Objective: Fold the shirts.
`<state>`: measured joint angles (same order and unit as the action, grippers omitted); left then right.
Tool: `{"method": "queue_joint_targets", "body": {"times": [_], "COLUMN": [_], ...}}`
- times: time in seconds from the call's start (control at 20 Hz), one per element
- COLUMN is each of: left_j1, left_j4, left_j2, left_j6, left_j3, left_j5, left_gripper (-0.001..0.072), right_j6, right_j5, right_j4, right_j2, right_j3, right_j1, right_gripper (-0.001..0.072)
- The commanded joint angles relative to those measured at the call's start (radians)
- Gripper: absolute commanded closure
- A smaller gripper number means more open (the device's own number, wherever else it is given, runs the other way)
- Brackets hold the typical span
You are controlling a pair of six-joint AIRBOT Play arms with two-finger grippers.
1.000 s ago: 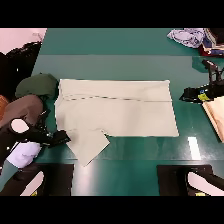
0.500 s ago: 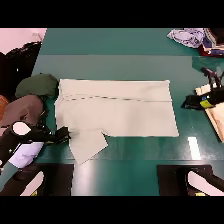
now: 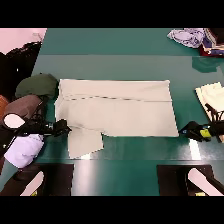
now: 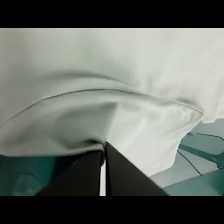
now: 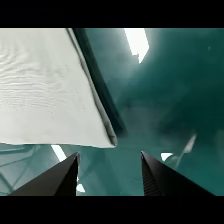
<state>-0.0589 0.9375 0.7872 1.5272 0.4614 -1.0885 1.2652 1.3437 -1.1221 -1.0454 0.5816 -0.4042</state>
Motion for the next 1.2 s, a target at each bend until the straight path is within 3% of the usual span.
{"method": "queue_joint_targets", "body": {"times": [0.0, 0.2, 0.3, 0.35, 0.4, 0.55, 0.65, 0.9, 1.0, 1.15], "left_j1": [0.000, 0.000, 0.000, 0.000, 0.000, 0.001, 0.001, 0.001, 0.001, 0.001], "left_j4": [-0.002, -0.001, 0.003, 0.003, 0.008, 0.126, 0.186, 0.161, 0.146, 0.147], "left_j2": [-0.001, -0.001, -0.001, -0.001, -0.001, -0.053, -0.178, -0.449, -0.491, -0.415], "left_j6": [-0.017, -0.017, -0.018, -0.023, -0.040, -0.030, 0.028, 0.123, 0.127, 0.092], "left_j3": [0.011, 0.011, 0.011, 0.012, 0.015, 0.068, 0.072, -0.011, 0.018, 0.096], "left_j5": [-0.004, -0.004, -0.006, -0.013, -0.040, -0.179, -0.259, -0.614, -0.604, -0.435], "left_gripper": [0.0680, 0.0680, 0.0680, 0.0680, 0.0681, 0.0682, 0.0683, 0.0681, 0.0681, 0.0681], "right_j6": [-0.029, 0.003, 0.004, 0.003, 0.002, 0.002, 0.003, 0.062, 0.062, 0.062], "right_j5": [-0.065, -0.123, -0.130, -0.132, -0.134, -0.077, 0.024, 0.209, 0.252, 0.243], "right_j4": [0.058, 0.059, 0.058, 0.058, 0.057, 0.027, -0.038, -0.270, -0.257, -0.230], "right_j2": [0.004, -0.010, -0.036, -0.044, -0.043, 0.040, 0.145, 0.416, 0.474, 0.443], "right_j3": [-0.079, -0.077, -0.077, -0.077, -0.077, -0.067, -0.050, -0.017, 0.020, 0.124], "right_j1": [0.010, 0.082, 0.106, 0.116, 0.124, 0.126, 0.126, 0.115, 0.100, 0.116], "right_gripper": [0.0278, 0.0302, 0.0551, 0.0647, 0.0692, 0.0693, 0.0694, 0.0694, 0.0695, 0.0695]}}
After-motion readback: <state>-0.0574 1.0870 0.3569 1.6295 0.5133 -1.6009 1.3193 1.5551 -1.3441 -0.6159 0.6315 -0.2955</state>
